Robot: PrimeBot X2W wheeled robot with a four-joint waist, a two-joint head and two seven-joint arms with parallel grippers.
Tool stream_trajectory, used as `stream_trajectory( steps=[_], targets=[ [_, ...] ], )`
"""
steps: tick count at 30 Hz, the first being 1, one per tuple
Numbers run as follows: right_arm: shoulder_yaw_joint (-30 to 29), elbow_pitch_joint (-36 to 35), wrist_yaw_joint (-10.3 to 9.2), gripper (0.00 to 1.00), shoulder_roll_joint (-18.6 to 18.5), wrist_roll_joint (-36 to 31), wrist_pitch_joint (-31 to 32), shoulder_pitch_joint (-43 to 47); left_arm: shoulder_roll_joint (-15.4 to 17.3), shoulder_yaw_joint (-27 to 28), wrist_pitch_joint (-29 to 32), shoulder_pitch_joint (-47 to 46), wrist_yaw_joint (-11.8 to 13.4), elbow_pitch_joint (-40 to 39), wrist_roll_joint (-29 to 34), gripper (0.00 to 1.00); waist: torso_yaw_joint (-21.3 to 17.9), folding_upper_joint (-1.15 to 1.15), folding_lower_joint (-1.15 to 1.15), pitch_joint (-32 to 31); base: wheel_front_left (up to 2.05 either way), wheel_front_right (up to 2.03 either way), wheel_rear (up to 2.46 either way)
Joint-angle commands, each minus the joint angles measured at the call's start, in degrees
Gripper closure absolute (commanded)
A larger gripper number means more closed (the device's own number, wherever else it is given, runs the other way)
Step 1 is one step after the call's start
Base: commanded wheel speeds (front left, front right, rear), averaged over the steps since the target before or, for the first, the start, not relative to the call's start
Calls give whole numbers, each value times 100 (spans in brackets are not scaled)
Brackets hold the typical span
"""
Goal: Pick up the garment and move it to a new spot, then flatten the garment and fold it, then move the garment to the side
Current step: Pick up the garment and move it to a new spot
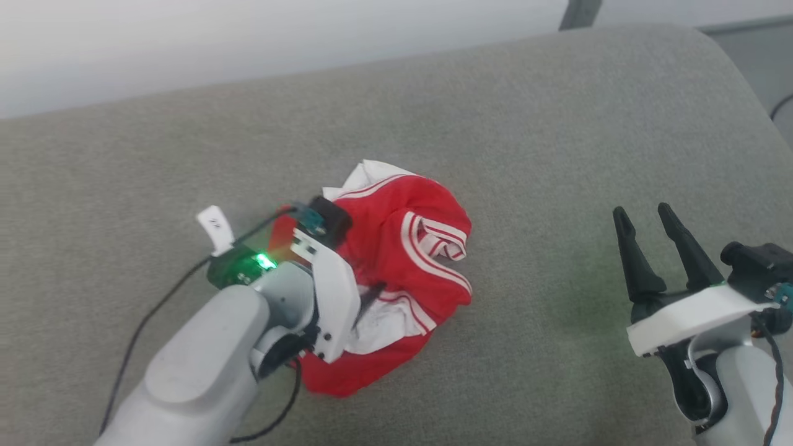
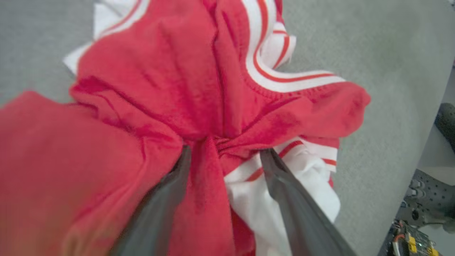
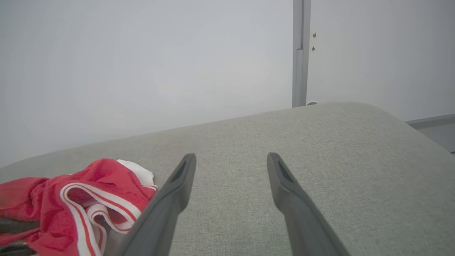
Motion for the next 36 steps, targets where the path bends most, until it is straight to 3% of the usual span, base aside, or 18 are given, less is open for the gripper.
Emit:
stream_trajectory(
  steps=[1, 10, 18, 25, 30, 36],
  targets=[
    [-26, 14, -2, 0, -31, -22, 2, 91, 48, 65, -126, -15, -17, -61, -58, 0, 121, 0, 0, -141, 0, 0, 0],
    [-163, -79, -2, 0, -135, -70, 92, 376, 470, 785, -1376, 408, 47, -513, -284, 0, 509, 0, 0, -587, 0, 0, 0],
    [-356, -136, -2, 0, -182, -152, 191, 687, 951, 1613, -2948, 1264, 323, -756, -289, 0, 879, 0, 0, -935, 0, 0, 0],
    [-475, -184, -2, 0, -151, -204, 241, 859, 1196, 2106, -3861, 1963, 541, -756, -312, 0, 1075, 0, 0, -1097, 0, 0, 0],
    [-534, -241, -2, 0, -146, -227, 299, 940, 1314, 2464, -4415, 2495, 690, -748, -382, 0, 1194, 0, 0, -1177, 0, 0, 0],
    [-646, -320, -2, 0, -110, -271, 329, 1064, 1371, 2887, -4660, 3046, 751, -835, -504, 0, 1320, 0, 0, -1252, 0, 0, 0]
  ],
)
